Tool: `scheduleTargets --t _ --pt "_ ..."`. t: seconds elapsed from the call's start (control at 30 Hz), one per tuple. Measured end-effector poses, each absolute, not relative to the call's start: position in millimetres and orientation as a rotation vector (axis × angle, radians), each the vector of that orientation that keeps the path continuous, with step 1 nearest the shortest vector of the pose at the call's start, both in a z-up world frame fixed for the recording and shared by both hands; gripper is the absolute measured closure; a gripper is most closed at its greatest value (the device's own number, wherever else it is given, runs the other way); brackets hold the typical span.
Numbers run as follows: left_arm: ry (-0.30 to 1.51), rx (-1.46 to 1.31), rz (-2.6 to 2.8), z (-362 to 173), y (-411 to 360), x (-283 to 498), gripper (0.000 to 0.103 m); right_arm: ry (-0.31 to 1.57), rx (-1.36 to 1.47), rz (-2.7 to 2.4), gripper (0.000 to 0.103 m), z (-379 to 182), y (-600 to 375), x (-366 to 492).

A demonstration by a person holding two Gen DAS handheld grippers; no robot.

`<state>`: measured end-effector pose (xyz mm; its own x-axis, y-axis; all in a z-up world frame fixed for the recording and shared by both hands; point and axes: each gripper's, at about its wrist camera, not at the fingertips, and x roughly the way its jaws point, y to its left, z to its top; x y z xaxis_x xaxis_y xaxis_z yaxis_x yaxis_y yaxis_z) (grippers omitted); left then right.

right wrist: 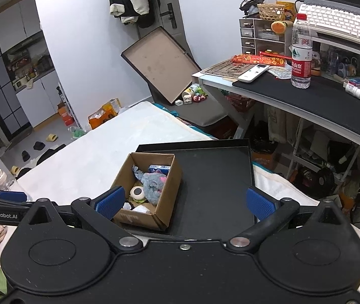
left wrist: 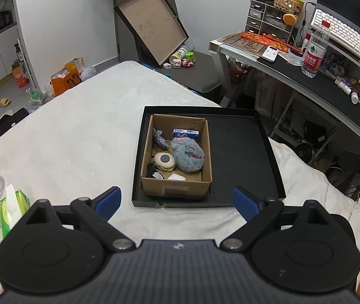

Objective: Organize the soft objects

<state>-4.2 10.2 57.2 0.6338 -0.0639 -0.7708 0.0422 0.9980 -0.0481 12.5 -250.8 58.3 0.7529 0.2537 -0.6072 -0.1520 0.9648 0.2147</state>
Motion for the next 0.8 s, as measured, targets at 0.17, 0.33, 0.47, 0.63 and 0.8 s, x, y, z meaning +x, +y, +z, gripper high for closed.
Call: scheduleTargets --t 0.17,0.33,0.47,0.63,0.8 --pt "0.853 -0.032 -0.048 66 9 -20 0.008 0.671 0.161 0.223 0.000 60 -257 1" --pt "0.834 -0.025 -0.050 72 5 -36 0.007 0.674 0.181 0.240 0.000 61 -263 -9" --pt "0.810 -0.003 -0.063 74 -1 -47 0.007 0.662 0.180 0.242 0.000 65 -264 -19" --pt "0.803 -0.007 -0.070 73 -3 -59 0.007 0.634 0.151 0.246 0.000 70 -260 -32" --pt "0.799 -0.002 -0.068 73 -2 -63 0.007 0.640 0.152 0.268 0.000 67 -258 -37"
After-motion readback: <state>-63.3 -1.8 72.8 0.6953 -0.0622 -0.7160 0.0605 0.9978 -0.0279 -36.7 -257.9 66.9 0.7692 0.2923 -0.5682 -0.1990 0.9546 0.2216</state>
